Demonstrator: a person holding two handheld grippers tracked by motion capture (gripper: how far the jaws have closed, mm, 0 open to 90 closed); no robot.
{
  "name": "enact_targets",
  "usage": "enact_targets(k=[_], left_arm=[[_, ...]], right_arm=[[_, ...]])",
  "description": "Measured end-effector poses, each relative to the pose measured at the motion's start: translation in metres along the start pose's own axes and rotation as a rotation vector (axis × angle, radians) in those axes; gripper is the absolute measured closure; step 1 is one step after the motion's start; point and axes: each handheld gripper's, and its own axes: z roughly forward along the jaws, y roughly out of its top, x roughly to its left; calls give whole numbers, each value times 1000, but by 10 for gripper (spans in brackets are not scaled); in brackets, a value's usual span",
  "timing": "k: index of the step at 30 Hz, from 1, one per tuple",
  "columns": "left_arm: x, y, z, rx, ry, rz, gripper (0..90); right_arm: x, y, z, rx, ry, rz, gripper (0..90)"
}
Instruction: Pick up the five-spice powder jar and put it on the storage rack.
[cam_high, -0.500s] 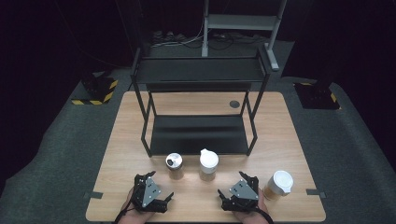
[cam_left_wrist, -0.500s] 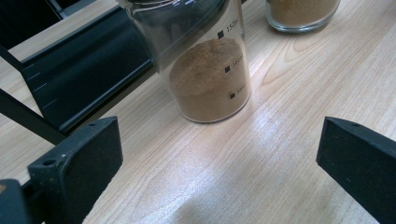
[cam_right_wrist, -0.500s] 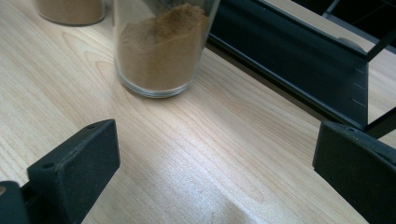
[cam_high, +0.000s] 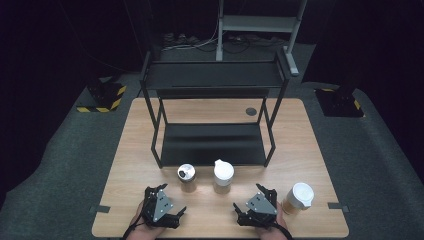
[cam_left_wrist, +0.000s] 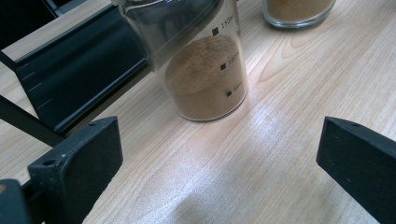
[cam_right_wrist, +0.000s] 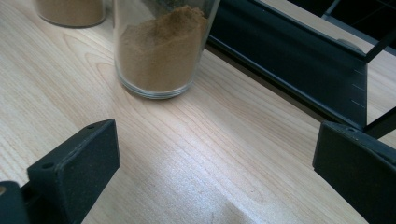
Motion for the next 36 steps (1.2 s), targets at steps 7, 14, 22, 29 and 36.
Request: enact_targets(k=[7,14,22,29,36], left_arm=[[0,-2,-1,-10,4,-9,7],[5,-7,-4,-32,-2,-48,4],[7,-4,-8,-47,7,-75,4],[10,-1,-12,-62,-2,-96,5],[9,4,-15,-72,-8,-104,6]], right_arm=[[-3,0,0,-1,5,24,0],[-4,0,0,0,5,29,0],[-7,-1,0,-3,7,55,0],[-5,-1,0,-4,4,48,0],[-4,-1,0,-2,4,35,0]])
